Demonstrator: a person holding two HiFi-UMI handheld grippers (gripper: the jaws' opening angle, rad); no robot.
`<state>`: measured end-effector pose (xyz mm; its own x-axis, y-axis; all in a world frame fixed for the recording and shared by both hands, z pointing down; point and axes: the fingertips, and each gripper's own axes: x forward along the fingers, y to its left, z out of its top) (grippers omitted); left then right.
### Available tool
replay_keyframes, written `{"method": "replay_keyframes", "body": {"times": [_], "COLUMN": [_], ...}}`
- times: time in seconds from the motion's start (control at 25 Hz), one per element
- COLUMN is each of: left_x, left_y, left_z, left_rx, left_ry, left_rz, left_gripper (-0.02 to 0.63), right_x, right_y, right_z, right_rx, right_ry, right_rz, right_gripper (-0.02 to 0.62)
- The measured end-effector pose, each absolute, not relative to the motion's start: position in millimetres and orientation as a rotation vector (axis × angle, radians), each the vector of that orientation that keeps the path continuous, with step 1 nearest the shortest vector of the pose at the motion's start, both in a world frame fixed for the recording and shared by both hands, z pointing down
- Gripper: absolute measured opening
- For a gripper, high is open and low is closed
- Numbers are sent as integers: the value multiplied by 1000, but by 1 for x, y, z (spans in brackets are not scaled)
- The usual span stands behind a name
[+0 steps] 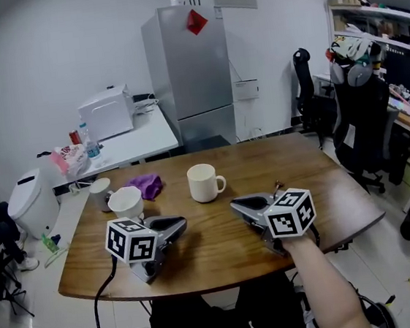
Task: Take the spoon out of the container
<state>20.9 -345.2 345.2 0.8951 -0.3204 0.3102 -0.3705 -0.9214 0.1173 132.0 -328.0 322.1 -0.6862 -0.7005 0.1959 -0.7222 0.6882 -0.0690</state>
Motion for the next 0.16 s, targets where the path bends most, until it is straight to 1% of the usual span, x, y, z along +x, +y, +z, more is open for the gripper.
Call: {"method": "replay_keyframes", "body": {"times": [0.16], "left_x": [31], "left_y": [-338], "left_z": [354], "left_rx": [2883], "left_ry": [-486], "left_rz": [456], "left_gripper": [23], "right_x": [141], "right_y": [-317], "right_z": [331], "right_rx": [1201], "right_ry": [-2736], "right_rz": [243], "right_gripper": [2]}}
